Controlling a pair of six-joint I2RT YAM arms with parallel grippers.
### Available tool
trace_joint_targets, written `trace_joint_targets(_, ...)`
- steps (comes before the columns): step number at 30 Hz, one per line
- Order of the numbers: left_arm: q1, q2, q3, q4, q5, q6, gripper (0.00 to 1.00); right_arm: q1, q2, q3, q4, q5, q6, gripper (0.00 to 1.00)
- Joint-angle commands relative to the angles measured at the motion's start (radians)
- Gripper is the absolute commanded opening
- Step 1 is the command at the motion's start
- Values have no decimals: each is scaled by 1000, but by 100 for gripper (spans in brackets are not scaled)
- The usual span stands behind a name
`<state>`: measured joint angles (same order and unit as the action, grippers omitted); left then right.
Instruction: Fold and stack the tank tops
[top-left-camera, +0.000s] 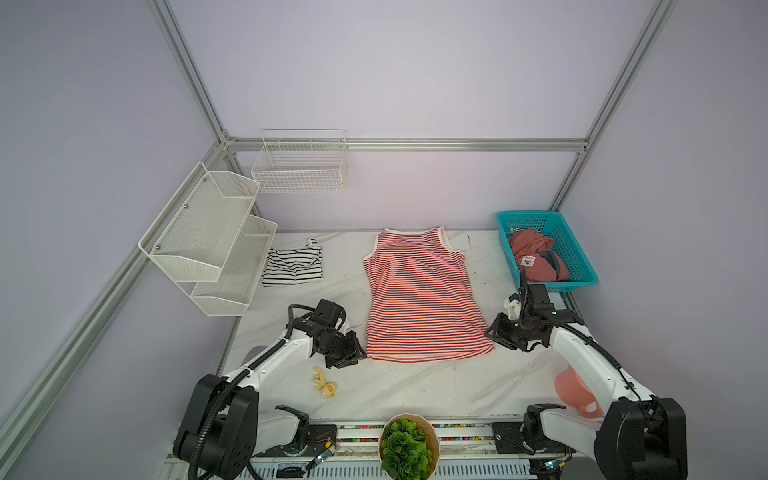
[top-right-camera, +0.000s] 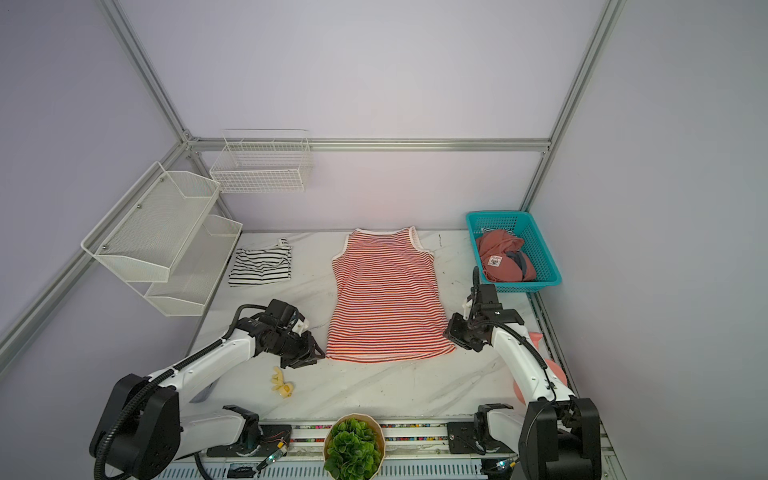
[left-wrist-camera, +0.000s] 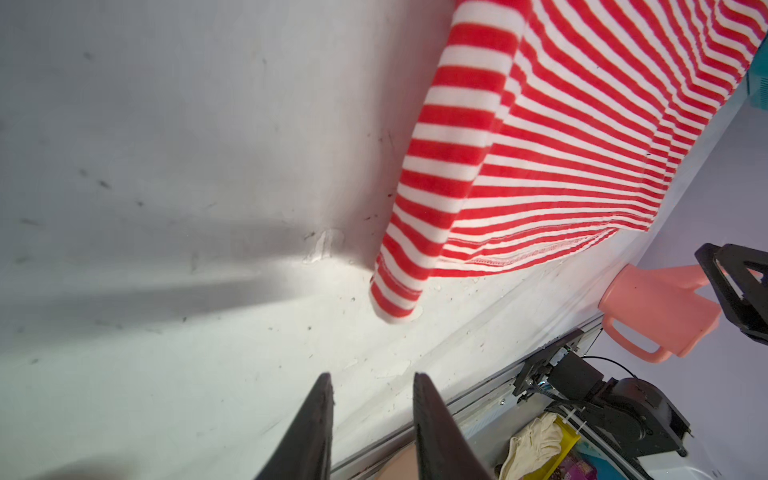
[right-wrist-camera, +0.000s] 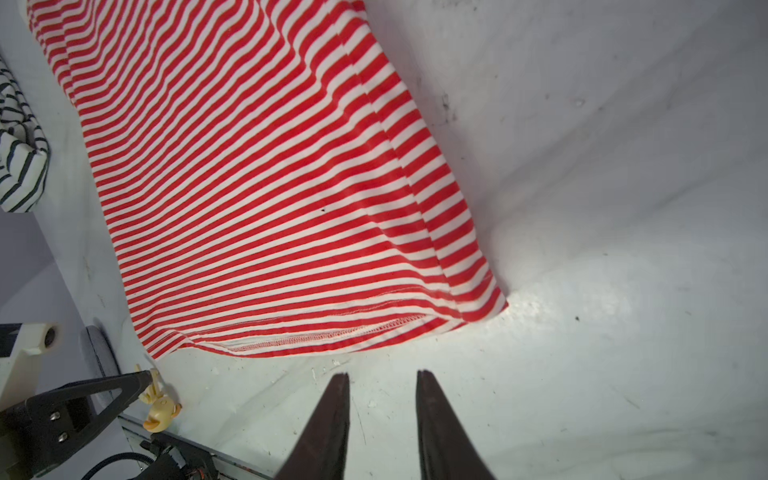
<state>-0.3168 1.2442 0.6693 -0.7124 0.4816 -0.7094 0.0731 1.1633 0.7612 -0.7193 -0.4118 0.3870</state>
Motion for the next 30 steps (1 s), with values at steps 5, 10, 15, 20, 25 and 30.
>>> trace_joint_targets(5,-4,4,132,-32,-84,22,33,2,-37,71,-21,32,11,36)
trace_joint_targets(10,13,254,472,0,-133,117,33,25,9,38,153,-59,80,31)
trace_joint_targets(15,43,597,887,-33,-119,187,31,101,76,45,273,-48,144,28)
trace_joint_targets(20,59,896,1245,-66,-72,203,30,160,159,31,379,-42,195,28)
trace_joint_targets(25,60,1108,1497,-72,-57,209,30,174,242,0,460,-39,234,28)
trace_joint_targets(30,72,1215,1588,-93,-85,221,30,176,313,-3,468,-14,233,29)
